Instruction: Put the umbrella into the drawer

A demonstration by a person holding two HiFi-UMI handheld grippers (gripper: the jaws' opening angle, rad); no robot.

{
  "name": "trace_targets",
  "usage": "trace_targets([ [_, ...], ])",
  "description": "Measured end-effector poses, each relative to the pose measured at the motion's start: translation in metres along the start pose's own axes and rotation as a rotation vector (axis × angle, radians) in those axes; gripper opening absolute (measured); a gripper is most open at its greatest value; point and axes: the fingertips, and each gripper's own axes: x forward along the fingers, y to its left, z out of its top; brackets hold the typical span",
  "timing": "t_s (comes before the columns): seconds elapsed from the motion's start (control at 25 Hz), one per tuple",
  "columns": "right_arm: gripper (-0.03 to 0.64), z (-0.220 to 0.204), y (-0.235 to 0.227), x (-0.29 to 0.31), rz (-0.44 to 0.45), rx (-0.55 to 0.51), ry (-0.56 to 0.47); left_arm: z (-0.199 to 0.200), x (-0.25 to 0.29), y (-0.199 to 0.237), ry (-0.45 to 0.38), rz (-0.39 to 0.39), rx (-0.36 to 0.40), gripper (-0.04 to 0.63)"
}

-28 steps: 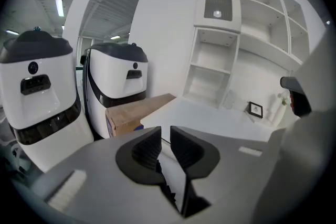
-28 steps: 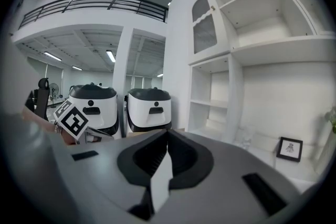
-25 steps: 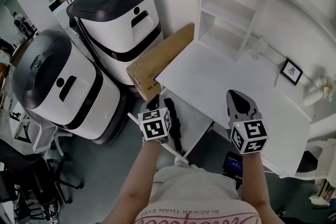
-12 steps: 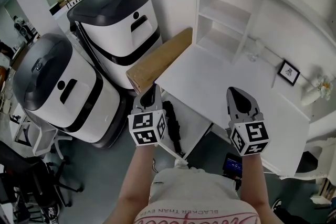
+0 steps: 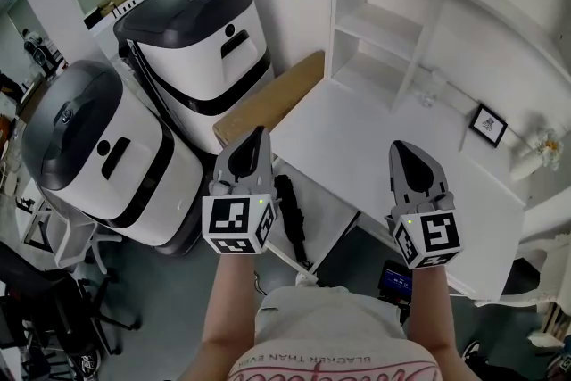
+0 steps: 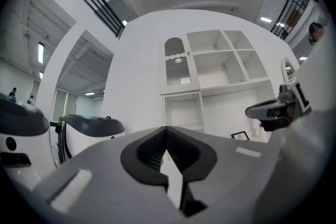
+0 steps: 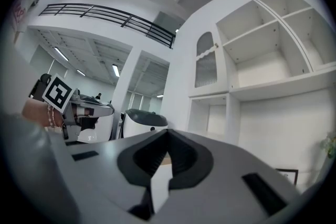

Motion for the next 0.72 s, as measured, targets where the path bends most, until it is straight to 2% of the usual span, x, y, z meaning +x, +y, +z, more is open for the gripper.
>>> trace_targets([
  [0.32, 0.008, 0.039, -0.007, -0.005, -0.025, -0.041, -0.092, 0.051, -0.011, -0.006, -0.151, -0.049, 0.075, 0.009],
  [0.72, 0.008, 0.048, -0.010, -0.007, -0.008, -0.007, -0.125, 0.075, -0.021, -0.004, -0.222, -0.045, 0.144, 0.009],
])
